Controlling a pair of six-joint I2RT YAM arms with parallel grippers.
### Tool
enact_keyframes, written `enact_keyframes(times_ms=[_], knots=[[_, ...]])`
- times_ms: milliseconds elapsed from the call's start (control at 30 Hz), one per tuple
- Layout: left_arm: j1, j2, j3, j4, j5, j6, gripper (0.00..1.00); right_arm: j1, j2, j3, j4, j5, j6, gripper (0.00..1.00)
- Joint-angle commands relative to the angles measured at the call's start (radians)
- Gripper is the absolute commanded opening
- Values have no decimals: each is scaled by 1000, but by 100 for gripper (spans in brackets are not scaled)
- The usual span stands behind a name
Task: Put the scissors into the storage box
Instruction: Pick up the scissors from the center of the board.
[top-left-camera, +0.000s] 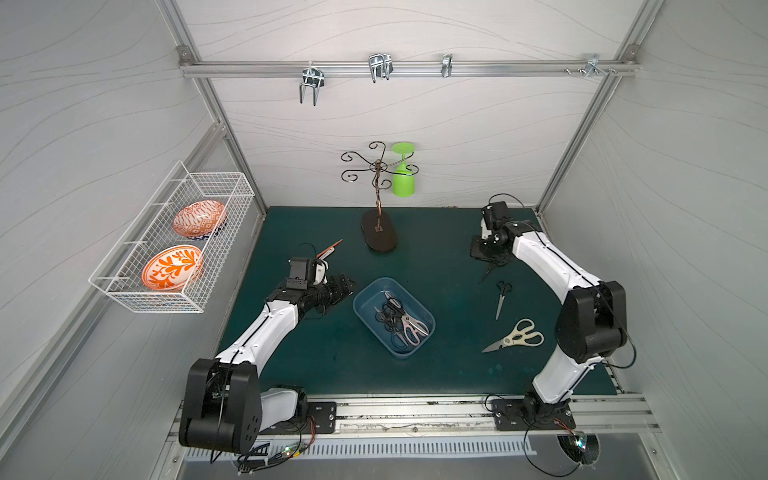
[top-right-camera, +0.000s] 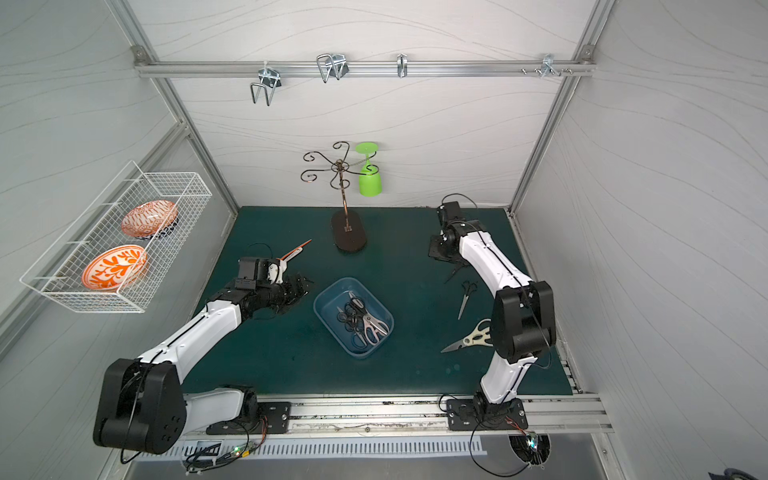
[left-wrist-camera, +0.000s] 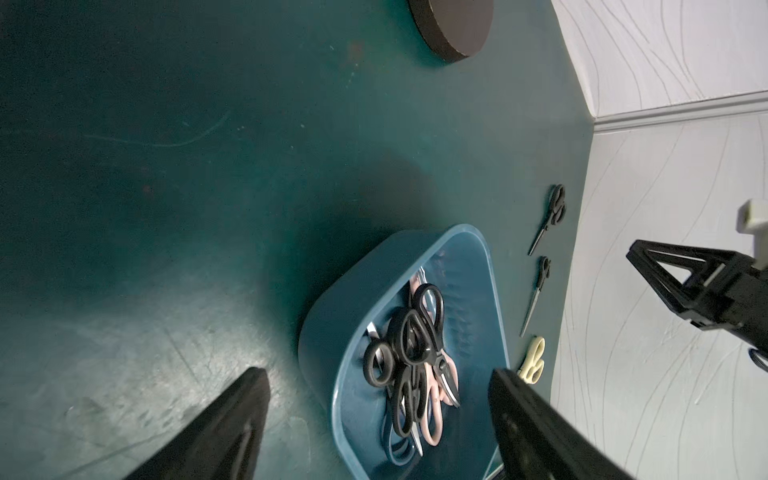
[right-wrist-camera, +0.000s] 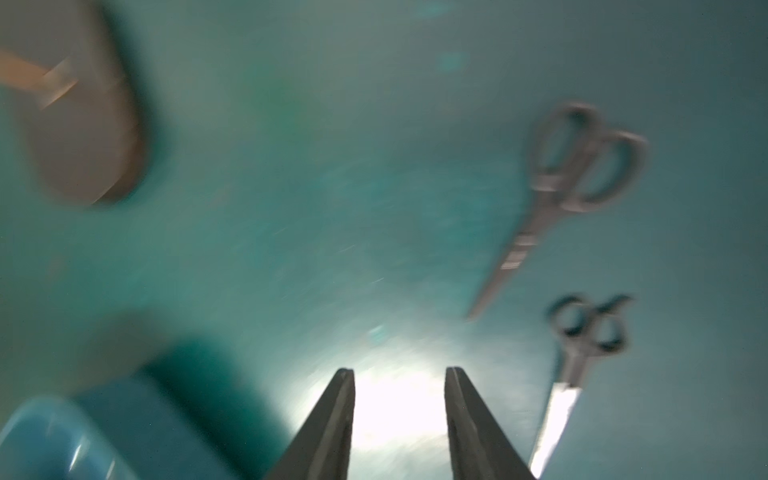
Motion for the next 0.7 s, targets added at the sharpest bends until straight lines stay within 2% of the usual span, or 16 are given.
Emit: enact_keyframes(times_ms=[0, 300, 667], knots=[[-1, -12, 42, 10, 0, 36, 87, -53, 50, -22, 43, 4, 48, 40], [-3, 10, 42, 13, -2, 26, 87, -182, 231, 101, -5, 55, 73, 37], [-2, 28, 41, 18, -3, 19, 87, -269, 333, 187, -9, 49, 54, 35]])
